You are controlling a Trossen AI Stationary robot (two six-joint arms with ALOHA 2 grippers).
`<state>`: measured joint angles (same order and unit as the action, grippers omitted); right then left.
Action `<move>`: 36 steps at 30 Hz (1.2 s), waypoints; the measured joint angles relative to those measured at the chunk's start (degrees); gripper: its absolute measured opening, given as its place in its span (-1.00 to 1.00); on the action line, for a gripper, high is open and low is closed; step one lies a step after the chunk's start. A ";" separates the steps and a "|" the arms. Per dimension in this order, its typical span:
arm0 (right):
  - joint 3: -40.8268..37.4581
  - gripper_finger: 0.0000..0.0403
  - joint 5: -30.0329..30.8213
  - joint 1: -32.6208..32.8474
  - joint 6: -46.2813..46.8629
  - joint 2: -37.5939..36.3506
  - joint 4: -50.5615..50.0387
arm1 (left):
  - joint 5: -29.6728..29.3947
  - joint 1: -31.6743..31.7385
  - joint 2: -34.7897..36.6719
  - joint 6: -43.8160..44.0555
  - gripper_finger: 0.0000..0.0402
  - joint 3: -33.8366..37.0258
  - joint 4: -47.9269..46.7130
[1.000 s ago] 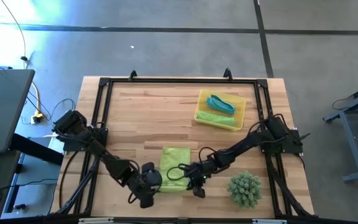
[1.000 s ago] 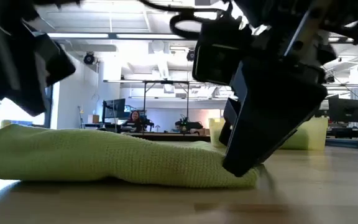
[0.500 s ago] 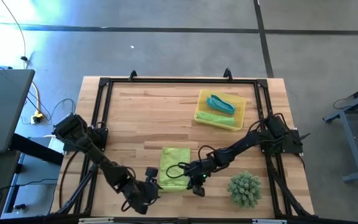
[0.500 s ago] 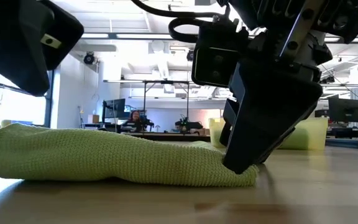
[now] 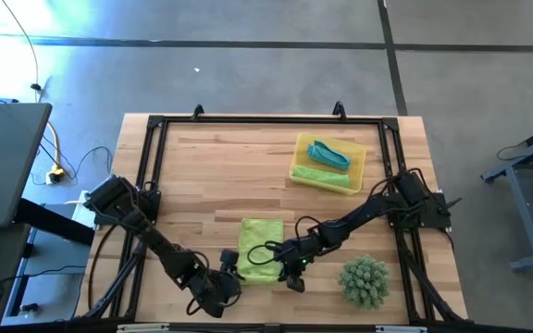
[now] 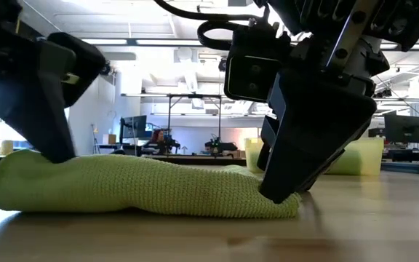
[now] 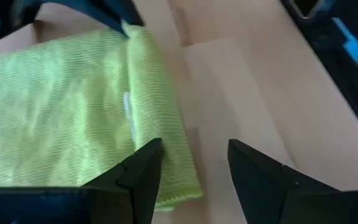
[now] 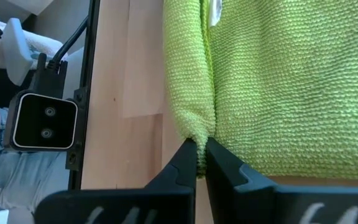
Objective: Roll microfiber towels into tight, uniform cylinder then place into a basket
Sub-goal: Roll the green microfiber towel
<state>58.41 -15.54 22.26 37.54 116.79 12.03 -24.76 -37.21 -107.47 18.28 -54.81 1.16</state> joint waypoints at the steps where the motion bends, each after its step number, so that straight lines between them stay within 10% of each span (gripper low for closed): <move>1: 0.00 -1.00 0.00 0.00 0.00 0.00 0.00 | -0.03 0.25 -0.01 0.01 -0.13 0.00 -0.01; 16: -0.07 -0.96 0.39 0.31 -1.97 -0.25 0.86 | 3.91 4.06 -2.62 12.46 -0.16 -0.19 -2.80; 26: -0.23 -0.45 1.00 0.24 -20.28 -8.03 -3.57 | 5.56 4.44 -3.04 26.47 -0.69 -0.22 -2.88; 36: -0.20 -0.40 22.61 10.45 -53.67 -10.15 -4.09 | 8.30 5.89 -3.02 40.65 -0.94 -0.26 -4.26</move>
<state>58.22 7.07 32.72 -16.13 106.64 7.94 -16.46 -31.32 -110.49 58.93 -55.07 -3.10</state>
